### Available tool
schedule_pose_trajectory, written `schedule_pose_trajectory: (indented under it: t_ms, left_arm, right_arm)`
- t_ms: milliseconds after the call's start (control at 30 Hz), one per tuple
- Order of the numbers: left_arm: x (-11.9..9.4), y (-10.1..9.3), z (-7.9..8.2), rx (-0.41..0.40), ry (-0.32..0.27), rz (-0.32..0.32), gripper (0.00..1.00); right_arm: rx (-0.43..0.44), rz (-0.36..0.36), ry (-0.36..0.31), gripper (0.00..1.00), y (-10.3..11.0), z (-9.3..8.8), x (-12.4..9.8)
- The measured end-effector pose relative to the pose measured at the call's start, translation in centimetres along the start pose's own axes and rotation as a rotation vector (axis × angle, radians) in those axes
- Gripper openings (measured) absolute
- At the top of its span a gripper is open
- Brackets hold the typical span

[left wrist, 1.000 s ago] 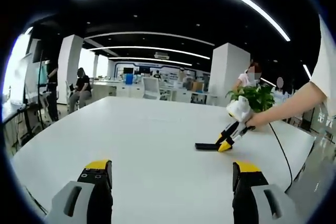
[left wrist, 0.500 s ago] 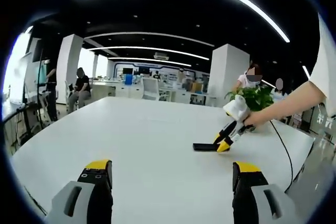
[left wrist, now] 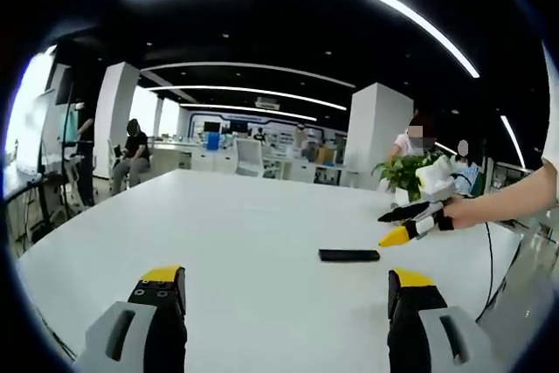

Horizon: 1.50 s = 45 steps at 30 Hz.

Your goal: Press the specified remote control buttons in sequence, fully releasing each button before pressing the next.

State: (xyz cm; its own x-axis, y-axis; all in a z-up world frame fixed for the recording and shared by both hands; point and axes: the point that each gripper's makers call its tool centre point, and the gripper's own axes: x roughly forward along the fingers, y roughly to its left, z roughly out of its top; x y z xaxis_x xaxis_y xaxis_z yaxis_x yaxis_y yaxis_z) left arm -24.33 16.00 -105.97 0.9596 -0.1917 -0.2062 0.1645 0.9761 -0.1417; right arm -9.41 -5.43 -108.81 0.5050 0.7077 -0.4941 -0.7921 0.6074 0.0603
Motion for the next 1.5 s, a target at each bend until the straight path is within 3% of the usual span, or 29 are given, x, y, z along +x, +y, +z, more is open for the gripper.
schedule_pose_trajectory:
  t_ms: [233,367,500,633,733,900,1033,1100,1233,1333,1500]
  left_arm:
    - [-0.2,-0.4,0.2,-0.005,-0.005,-0.011,0.99]
    - [-0.2,-0.5,0.4,0.004,-0.018,-0.015,0.99]
    - [-0.2,-0.6,0.3,0.0,-0.009,-0.016,0.98]
    - [-0.1,-0.6,0.2,0.01,-0.004,-0.018,0.98]
    - [-0.3,-0.6,0.5,0.018,-0.021,-0.013,0.98]
    - [-0.3,-0.7,0.4,0.03,-0.017,-0.016,0.97]
    - [-0.5,-0.5,0.8,0.016,-0.034,-0.009,0.97]
    - [-0.6,-0.4,1.0,-0.027,-0.047,-0.013,0.98]
    - [-1.0,0.2,0.9,-0.036,-0.052,0.004,0.97]
    - [-0.9,0.3,1.0,-0.044,-0.055,0.015,0.95]
    - [-0.9,0.3,1.1,-0.021,-0.058,0.018,0.95]
  right_arm:
    - [0.051,-0.164,-0.104,0.99,0.8,-0.5,-6.1]
    - [0.084,-0.281,-0.146,0.99,0.9,-1.9,-9.6]
    - [0.165,-0.315,-0.165,0.99,1.9,-3.7,-11.9]
    - [0.148,-0.368,-0.153,0.99,2.5,-5.2,-13.7]
    - [0.148,-0.391,-0.148,0.99,2.7,-6.1,-14.5]
    - [0.235,-0.409,-0.187,0.99,3.9,-7.0,-15.0]
    - [0.239,-0.438,-0.159,0.99,4.6,-7.8,-15.1]
    - [0.252,-0.434,-0.194,0.99,4.6,-6.9,-15.2]
    - [0.185,-0.449,-0.206,0.99,4.6,-5.6,-14.9]
    - [0.19,-0.437,-0.207,0.99,4.6,-5.8,-14.9]
    - [0.21,-0.478,-0.212,0.99,3.6,-6.7,-15.5]
